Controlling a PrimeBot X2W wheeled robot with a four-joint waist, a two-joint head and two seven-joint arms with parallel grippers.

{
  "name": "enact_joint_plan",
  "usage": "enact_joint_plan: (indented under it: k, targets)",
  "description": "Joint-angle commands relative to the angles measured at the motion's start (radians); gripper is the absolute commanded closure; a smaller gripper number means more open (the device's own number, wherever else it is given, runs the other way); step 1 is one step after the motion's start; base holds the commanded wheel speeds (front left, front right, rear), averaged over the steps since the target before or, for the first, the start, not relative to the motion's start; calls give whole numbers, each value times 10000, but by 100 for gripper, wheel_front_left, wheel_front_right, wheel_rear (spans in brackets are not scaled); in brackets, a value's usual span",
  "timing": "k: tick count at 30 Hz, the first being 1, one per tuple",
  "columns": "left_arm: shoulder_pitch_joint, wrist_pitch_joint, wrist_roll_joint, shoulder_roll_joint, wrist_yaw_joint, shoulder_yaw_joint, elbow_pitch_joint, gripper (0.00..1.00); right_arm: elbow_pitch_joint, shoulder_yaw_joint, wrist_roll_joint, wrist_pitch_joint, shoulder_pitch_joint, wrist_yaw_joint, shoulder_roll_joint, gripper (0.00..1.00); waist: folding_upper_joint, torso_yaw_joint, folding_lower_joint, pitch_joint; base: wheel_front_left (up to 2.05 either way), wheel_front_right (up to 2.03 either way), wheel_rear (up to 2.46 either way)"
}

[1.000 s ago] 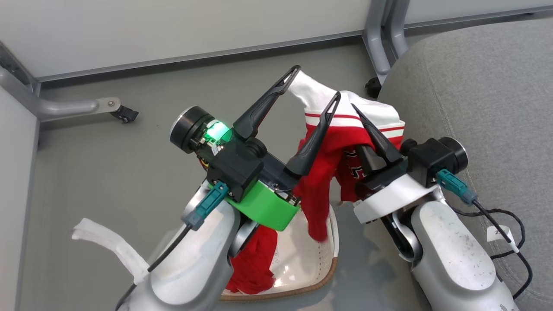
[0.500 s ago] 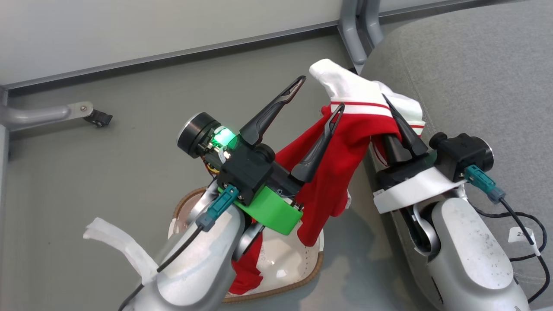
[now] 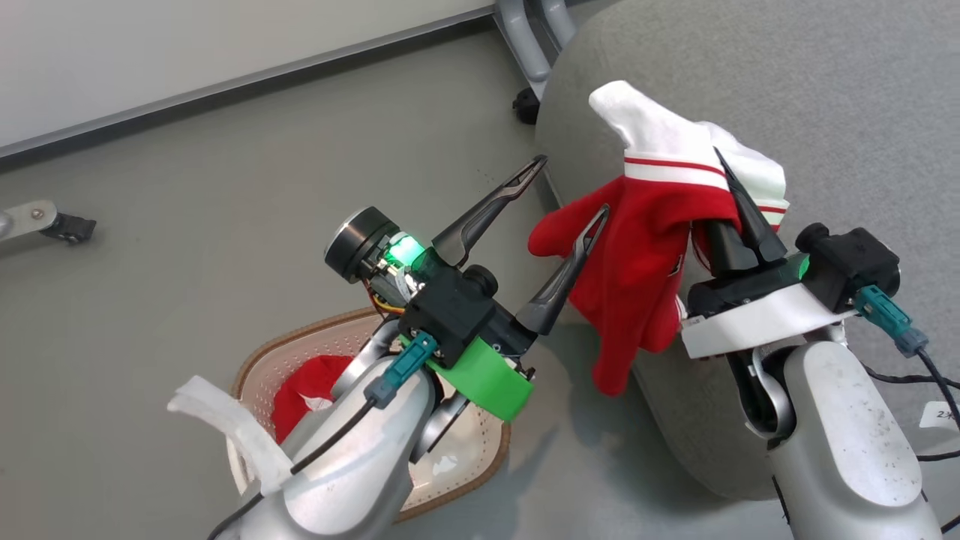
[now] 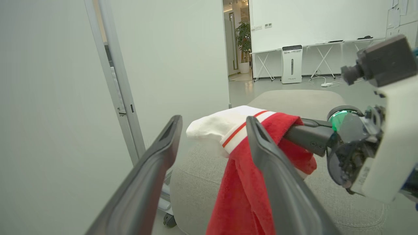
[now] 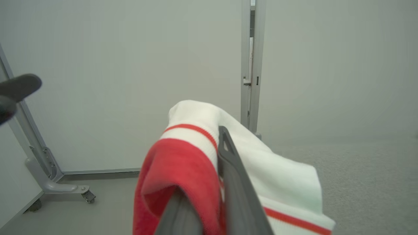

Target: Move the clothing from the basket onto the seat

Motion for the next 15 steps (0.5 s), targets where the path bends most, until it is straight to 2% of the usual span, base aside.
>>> enact_joint_plan:
  k: [1, 8, 15]
  targets:
    - [-197, -2, 51, 112, -41, -67, 51, 0, -98, -125, 56, -5, 146, -3, -28, 100, -1, -519, 0, 359, 0, 0, 0]
    - [-388, -2, -13, 294, -43, -505, 268, 0, -288, -782, 194, -3, 336, -3, -25, 100, -1, -1170, 0, 734, 0, 0, 0]
    - [-402, -2, -104, 393, -43, -762, 394, 0, -314, -1336, 360, -5, 537, -3, -25, 100, -1, -1475, 0, 885, 0, 0, 0]
